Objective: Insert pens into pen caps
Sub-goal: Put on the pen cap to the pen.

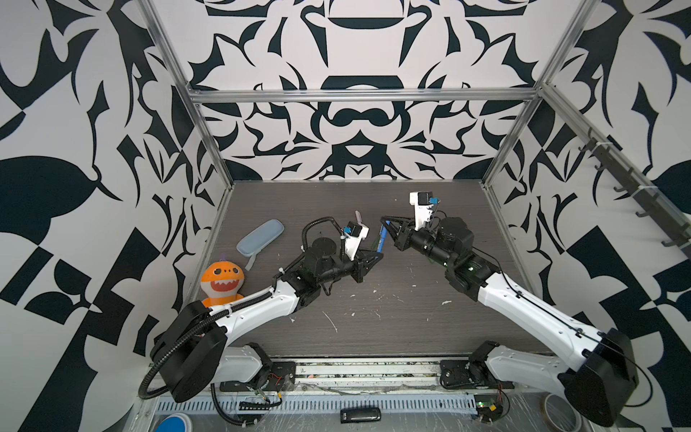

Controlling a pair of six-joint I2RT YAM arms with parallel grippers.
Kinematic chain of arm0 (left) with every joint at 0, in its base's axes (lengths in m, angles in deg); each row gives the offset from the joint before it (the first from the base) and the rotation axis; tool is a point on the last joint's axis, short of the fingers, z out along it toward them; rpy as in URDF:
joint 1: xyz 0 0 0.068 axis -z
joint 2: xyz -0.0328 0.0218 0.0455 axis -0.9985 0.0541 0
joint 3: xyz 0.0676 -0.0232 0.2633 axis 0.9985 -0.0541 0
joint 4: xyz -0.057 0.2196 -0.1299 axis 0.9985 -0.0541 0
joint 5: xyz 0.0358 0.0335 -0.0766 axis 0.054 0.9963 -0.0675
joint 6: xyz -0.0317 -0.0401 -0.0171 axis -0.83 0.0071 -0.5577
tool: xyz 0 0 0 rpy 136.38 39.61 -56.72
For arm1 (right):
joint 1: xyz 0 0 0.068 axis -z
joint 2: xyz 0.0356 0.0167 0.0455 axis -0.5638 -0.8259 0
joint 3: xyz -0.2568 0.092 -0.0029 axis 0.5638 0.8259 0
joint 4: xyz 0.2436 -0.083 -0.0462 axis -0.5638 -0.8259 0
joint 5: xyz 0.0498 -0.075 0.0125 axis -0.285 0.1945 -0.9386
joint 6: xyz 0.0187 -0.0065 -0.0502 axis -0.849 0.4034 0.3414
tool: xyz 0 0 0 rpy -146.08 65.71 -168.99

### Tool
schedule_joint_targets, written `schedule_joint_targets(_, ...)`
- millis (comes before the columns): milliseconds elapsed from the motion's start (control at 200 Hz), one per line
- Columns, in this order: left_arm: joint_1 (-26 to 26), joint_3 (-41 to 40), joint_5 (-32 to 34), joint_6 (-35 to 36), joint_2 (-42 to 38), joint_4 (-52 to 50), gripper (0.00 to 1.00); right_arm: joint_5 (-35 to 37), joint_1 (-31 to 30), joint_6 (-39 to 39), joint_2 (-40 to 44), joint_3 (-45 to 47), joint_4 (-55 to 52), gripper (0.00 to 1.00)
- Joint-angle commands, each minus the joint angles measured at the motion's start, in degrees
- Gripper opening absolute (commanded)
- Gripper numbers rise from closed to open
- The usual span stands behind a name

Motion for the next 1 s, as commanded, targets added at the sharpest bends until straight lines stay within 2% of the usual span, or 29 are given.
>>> schedule_joint_targets(0, -2.64, 7.69, 4.78, -0.43, -2.01, 13.96, 0.0, -5.31, -1.69, -0.52, -0.89, 4.94, -12.14, 0.02)
schedule_joint_targets(995, -8.01, 18.15, 3.31, -0.82, 3.03, 15.69, 0.0, -3.07, -7.39, -4.35, -6.96, 13.38, -2.88, 0.02)
